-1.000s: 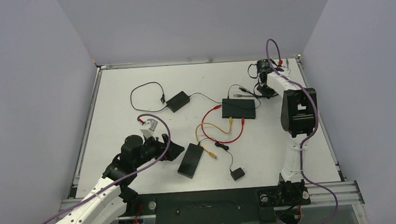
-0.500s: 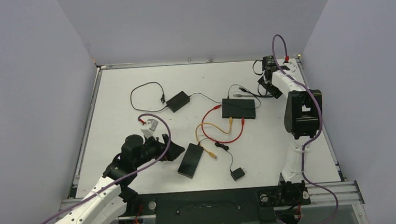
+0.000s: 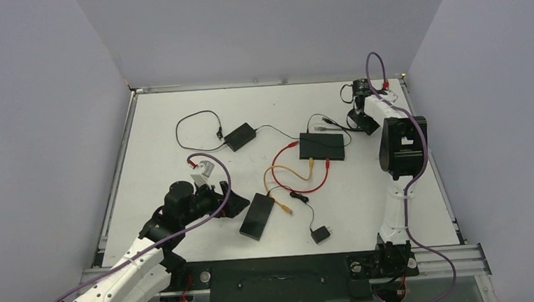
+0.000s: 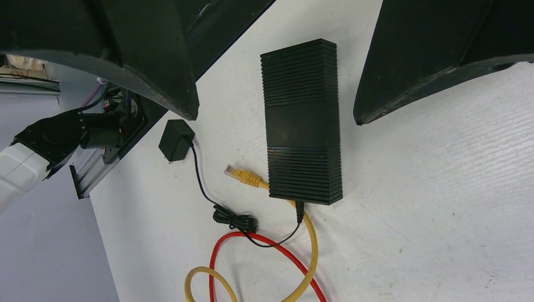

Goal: Insert the plug into the switch port
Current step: Pick up the connector from the center of the board.

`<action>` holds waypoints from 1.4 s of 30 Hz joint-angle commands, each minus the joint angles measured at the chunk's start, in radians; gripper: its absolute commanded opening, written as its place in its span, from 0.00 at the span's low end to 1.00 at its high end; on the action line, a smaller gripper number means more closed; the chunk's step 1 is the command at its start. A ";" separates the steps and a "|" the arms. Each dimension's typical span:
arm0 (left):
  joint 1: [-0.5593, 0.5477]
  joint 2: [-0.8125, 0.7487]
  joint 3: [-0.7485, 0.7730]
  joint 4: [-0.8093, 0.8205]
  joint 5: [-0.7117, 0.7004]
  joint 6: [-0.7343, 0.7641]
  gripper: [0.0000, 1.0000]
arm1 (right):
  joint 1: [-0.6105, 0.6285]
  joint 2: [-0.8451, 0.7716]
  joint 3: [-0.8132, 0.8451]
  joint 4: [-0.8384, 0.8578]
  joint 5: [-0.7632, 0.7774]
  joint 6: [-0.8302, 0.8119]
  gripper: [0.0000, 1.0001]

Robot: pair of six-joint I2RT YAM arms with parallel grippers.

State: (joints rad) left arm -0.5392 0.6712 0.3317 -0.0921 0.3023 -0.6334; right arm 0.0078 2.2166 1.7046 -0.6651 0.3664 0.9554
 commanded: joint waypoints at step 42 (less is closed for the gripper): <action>0.012 -0.007 0.069 0.006 0.058 -0.028 0.96 | -0.033 -0.432 -0.165 0.151 0.017 -0.050 0.00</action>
State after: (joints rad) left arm -0.5346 0.6903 0.3428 -0.0944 0.3305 -0.6514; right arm -0.0315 1.8889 1.5970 -0.5823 0.3267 0.9234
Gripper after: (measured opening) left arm 0.957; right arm 0.029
